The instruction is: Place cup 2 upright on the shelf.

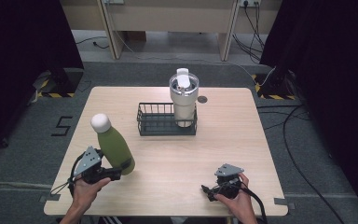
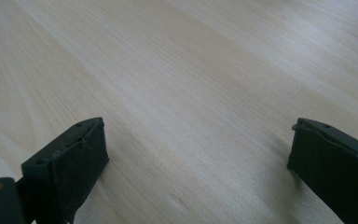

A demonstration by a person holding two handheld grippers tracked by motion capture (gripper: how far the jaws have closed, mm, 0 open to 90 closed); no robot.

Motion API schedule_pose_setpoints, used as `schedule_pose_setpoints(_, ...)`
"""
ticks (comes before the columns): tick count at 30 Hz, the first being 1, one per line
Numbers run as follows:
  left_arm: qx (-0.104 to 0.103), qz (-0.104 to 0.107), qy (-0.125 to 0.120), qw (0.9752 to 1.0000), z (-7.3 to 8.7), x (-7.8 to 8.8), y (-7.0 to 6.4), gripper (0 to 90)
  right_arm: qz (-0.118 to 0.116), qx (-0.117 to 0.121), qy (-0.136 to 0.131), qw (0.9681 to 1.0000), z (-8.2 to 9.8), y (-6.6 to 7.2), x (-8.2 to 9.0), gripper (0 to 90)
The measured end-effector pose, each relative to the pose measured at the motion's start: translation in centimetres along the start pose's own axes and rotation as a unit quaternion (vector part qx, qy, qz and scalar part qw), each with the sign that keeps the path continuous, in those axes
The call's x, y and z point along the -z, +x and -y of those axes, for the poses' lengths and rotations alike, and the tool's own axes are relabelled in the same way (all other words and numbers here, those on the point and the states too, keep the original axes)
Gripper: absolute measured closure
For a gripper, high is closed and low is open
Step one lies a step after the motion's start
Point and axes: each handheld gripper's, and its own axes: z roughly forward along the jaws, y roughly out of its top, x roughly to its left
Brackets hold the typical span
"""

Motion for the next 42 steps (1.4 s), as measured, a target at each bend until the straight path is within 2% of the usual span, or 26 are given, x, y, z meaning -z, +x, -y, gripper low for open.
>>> schedule_pose_setpoints(10,-0.002,-0.002,-0.001,1.0000,-3.0,-1.6,1.7,20.7,0.000,0.000,0.000,1.0000,0.0,0.0,0.0,4.5)
schedule_pose_setpoints(25,-0.011,-0.004,0.004,0.9999,-6.6,-4.7,3.5,20.7,0.000,-0.001,0.001,1.0000,0.0,0.0,0.0,4.2)
schedule_pose_setpoints(31,-0.013,-0.008,0.005,0.9999,-7.4,-5.9,4.0,20.7,0.000,-0.003,0.002,1.0000,0.0,0.0,0.0,4.1)
schedule_pose_setpoints(42,-0.007,-0.001,0.006,1.0000,-8.1,-7.3,4.0,20.7,0.000,-0.003,0.001,1.0000,0.0,0.1,0.0,4.1)
